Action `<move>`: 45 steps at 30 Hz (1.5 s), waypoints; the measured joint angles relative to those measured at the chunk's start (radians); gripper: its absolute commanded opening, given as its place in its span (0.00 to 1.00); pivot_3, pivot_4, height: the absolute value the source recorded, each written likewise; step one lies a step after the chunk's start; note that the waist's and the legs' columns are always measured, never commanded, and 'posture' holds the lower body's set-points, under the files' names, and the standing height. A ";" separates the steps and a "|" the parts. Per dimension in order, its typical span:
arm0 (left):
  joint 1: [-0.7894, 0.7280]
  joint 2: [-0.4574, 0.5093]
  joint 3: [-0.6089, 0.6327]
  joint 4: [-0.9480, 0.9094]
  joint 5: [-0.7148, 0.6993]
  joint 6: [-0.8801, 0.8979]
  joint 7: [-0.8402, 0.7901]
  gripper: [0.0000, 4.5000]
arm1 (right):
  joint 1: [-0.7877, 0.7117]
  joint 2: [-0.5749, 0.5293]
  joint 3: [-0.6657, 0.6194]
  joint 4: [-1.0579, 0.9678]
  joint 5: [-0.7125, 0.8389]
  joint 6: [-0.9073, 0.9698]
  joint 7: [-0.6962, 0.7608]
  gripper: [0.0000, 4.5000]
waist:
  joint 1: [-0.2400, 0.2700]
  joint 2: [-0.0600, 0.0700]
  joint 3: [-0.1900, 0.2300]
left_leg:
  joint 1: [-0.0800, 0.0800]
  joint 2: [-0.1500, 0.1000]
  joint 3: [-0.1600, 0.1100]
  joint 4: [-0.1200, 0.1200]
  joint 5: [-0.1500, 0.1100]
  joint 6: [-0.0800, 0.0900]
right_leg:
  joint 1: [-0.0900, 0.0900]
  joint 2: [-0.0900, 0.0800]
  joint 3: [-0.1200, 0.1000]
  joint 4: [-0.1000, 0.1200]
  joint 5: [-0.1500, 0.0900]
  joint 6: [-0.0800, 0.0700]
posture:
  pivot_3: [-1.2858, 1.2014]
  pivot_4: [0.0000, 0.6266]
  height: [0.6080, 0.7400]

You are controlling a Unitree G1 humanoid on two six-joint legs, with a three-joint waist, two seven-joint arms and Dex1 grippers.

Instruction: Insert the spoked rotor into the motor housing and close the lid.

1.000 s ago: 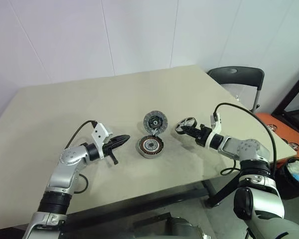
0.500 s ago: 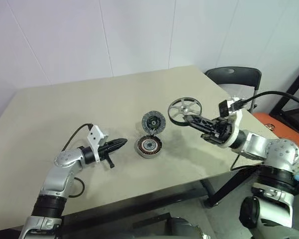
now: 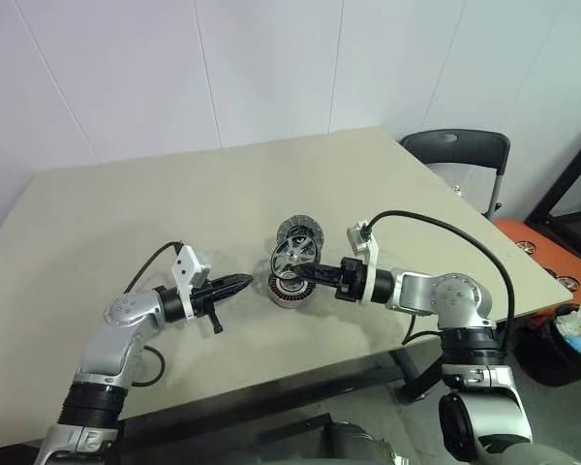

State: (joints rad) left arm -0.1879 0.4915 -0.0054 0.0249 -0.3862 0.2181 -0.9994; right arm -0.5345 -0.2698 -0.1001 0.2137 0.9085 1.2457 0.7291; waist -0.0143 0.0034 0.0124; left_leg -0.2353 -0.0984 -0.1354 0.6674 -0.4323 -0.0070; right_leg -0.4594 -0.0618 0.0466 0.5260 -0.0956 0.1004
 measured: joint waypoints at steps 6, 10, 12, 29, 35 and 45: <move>0.018 0.000 0.001 -0.016 -0.006 0.013 0.007 0.00 | -0.031 0.009 0.038 0.161 -0.088 -0.091 0.060 0.07 | -0.002 0.000 0.000 | 0.000 0.000 0.001 0.000 0.000 0.000 | 0.000 0.000 0.000 0.000 0.000 0.000 | 0.52 0.00 1.00; 0.022 0.000 0.001 -0.025 -0.007 0.017 0.017 0.00 | -0.061 0.031 0.029 0.247 -0.106 -0.130 0.091 0.07 | -0.004 0.000 0.000 | 0.000 0.000 0.001 0.000 0.000 0.000 | 0.000 0.000 0.000 0.000 0.000 0.000 | 0.52 0.00 1.00; 0.024 0.000 0.001 -0.027 -0.008 0.017 0.019 0.00 | -0.076 0.042 0.012 0.290 -0.111 -0.149 0.105 0.07 | -0.003 0.000 0.000 | 0.000 0.000 0.001 0.000 0.000 0.000 | 0.000 0.000 0.000 0.000 0.000 0.000 | 0.52 0.00 1.00; 0.037 0.002 0.000 -0.027 -0.008 0.019 0.026 0.00 | -0.090 0.109 -0.050 0.380 -0.108 -0.124 0.180 0.07 | -0.006 0.000 0.000 | 0.000 0.000 0.000 0.000 0.000 0.000 | 0.000 0.000 0.000 0.001 0.000 -0.001 | 0.52 0.00 1.00; 0.038 0.008 0.000 -0.027 -0.008 0.021 0.030 0.00 | -0.088 0.110 -0.049 0.400 -0.120 -0.124 0.191 0.07 | -0.006 0.000 0.000 | 0.000 0.000 0.000 0.000 0.000 0.000 | 0.000 0.000 0.000 0.001 0.000 -0.001 | 0.52 0.00 1.00; 0.041 0.008 0.000 -0.028 -0.008 0.031 0.040 0.00 | -0.081 0.109 -0.050 0.421 -0.140 -0.126 0.202 0.07 | -0.006 0.000 0.000 | 0.000 0.000 0.000 0.000 0.000 0.000 | 0.000 0.000 0.000 0.001 0.000 -0.001 | 0.52 0.00 1.00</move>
State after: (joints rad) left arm -0.1471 0.4999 -0.0054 -0.0029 -0.3940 0.2495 -0.9598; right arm -0.6153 -0.1604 -0.1498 0.6349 0.7681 1.1201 0.9312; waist -0.0200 0.0038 0.0123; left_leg -0.2351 -0.0984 -0.1351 0.6674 -0.4323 -0.0071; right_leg -0.4596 -0.0616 0.0466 0.5268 -0.0953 0.0998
